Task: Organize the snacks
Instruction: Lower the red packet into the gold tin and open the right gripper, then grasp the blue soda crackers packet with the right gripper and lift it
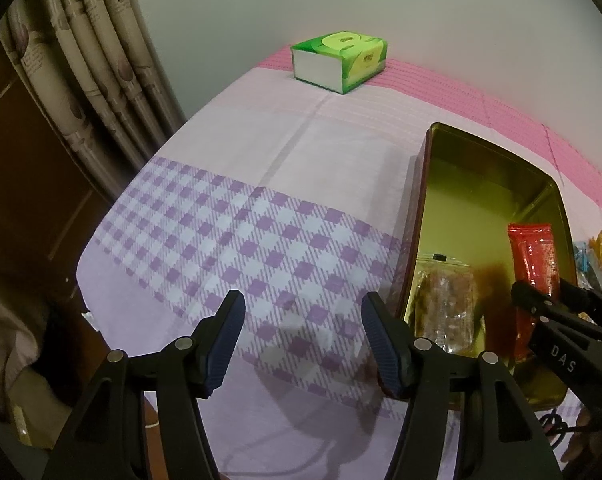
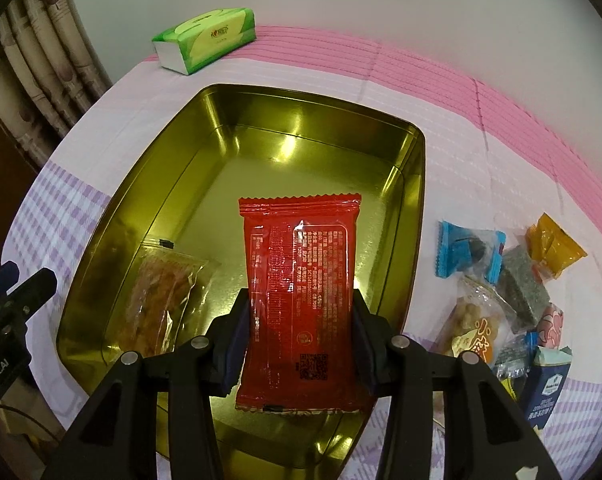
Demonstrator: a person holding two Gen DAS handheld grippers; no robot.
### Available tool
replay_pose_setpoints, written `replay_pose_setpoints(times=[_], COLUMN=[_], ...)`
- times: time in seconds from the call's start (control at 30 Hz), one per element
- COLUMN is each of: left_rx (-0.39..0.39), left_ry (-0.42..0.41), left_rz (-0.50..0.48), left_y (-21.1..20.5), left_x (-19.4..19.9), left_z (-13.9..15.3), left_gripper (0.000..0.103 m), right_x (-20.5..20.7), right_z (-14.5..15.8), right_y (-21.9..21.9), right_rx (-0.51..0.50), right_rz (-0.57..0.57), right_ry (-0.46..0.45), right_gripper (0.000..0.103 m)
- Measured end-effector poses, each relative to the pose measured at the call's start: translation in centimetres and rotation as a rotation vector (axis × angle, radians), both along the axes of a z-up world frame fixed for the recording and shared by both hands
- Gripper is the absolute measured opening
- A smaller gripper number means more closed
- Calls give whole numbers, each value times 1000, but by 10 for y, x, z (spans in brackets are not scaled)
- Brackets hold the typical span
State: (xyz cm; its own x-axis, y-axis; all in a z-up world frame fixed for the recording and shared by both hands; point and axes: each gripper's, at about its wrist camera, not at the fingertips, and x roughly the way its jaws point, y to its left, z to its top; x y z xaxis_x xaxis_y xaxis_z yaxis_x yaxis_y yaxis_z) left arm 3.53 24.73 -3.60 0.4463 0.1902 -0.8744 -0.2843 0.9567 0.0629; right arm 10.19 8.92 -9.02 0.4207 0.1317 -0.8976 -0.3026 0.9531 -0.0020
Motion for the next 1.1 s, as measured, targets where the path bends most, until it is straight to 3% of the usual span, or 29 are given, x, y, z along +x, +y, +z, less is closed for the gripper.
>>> replay_pose_setpoints(times=[0.3, 0.67, 1.1], left_rx=[10, 13, 44], left_ry=[4, 3, -6], left_rz=[-10, -5, -27], left_y=[-2, -2, -12], left_x=[-1, -1, -2], left_z=[-1, -1, 1], left_gripper=[63, 64, 64], right_x=[-1, -18, -29], right_z=[4, 33, 41], right_y=[-1, -23, -139], right_rx=[21, 91, 47], right_rz=[4, 28, -128], right_ry=[-5, -40, -56], right_gripper=[44, 47, 57])
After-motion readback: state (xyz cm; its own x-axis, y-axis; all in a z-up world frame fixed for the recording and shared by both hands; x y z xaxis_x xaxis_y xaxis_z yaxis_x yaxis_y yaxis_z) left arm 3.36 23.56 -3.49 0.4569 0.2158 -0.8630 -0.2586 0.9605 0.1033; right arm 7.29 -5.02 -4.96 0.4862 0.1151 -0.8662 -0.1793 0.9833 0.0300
